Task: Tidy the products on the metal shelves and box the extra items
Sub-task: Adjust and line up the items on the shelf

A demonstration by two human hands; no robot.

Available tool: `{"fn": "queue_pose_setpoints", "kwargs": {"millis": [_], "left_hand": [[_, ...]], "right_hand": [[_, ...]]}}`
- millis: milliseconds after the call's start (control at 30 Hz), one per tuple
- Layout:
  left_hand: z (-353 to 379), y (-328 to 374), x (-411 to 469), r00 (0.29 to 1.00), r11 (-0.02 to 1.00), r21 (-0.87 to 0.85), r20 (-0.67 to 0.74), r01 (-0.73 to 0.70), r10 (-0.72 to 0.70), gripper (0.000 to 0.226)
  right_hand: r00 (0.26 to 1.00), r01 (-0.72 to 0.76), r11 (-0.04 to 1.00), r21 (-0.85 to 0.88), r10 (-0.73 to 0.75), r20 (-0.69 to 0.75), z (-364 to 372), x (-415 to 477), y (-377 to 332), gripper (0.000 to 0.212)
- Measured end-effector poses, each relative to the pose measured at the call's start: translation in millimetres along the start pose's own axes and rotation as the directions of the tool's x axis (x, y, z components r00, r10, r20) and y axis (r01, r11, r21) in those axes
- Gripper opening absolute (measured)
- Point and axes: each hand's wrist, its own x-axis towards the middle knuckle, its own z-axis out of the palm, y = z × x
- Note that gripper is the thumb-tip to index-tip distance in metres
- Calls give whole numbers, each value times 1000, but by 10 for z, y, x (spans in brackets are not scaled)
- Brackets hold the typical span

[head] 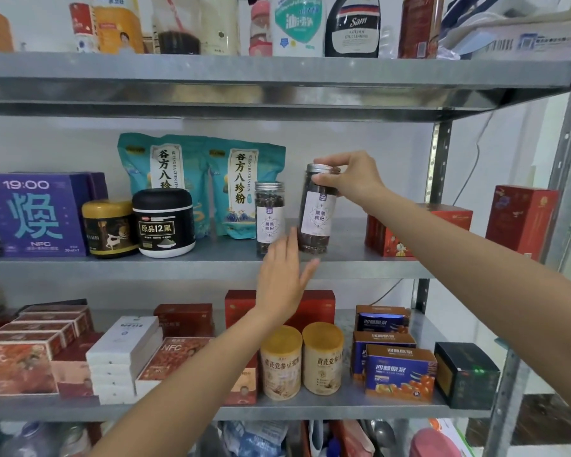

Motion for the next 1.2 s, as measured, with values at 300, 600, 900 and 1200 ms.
{"fn": "queue_pose_setpoints", "kwargs": {"millis": [300, 600, 900, 1200], "left_hand": [[413, -632, -353, 967, 852, 509, 256, -125, -11, 94], [471, -575, -359, 976, 867, 493, 213, -72, -40, 99], [555, -221, -399, 978, 904, 427, 198, -28, -63, 98], [995, 620, 69, 952, 915, 387, 305, -118, -6, 92]], "right_hand": [[998, 63, 951, -302, -69, -9, 439, 39, 240, 39], [996, 84, 946, -314, -93, -15, 544, 104, 252, 38], [976, 186, 861, -472, -107, 190, 439, 8, 301, 61], [994, 40, 776, -629, -97, -57, -1075, -167, 1186, 53]]}}
